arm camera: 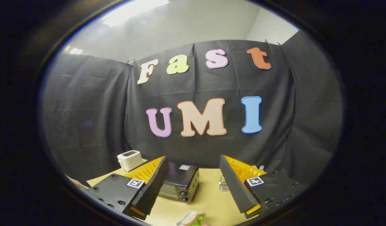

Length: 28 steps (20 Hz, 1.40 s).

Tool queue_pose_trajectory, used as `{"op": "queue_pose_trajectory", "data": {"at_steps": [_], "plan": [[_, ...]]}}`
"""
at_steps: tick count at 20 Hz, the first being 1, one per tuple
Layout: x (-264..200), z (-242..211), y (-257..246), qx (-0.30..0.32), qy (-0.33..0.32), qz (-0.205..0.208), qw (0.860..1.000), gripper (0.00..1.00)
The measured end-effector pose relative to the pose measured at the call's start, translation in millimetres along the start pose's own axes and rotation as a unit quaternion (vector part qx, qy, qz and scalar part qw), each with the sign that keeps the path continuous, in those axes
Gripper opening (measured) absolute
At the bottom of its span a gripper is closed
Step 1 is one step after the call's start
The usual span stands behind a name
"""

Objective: Open the toaster oven, put the food inside, and close the toaster oven door.

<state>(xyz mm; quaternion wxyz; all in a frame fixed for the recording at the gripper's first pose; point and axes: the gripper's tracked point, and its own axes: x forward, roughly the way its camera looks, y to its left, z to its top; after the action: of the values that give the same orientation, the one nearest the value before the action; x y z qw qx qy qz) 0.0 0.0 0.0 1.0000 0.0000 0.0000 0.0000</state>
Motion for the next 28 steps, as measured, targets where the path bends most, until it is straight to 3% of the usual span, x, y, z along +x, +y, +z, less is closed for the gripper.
{"op": "queue_pose_trajectory", "data": {"at_steps": [21,28], "plan": [[13.7,-30.8,6.6,0.025,0.016,0.021,0.999,1.00],[28.5,-62.7,21.1,0.012,0.011,0.003,1.000,1.00]]}}
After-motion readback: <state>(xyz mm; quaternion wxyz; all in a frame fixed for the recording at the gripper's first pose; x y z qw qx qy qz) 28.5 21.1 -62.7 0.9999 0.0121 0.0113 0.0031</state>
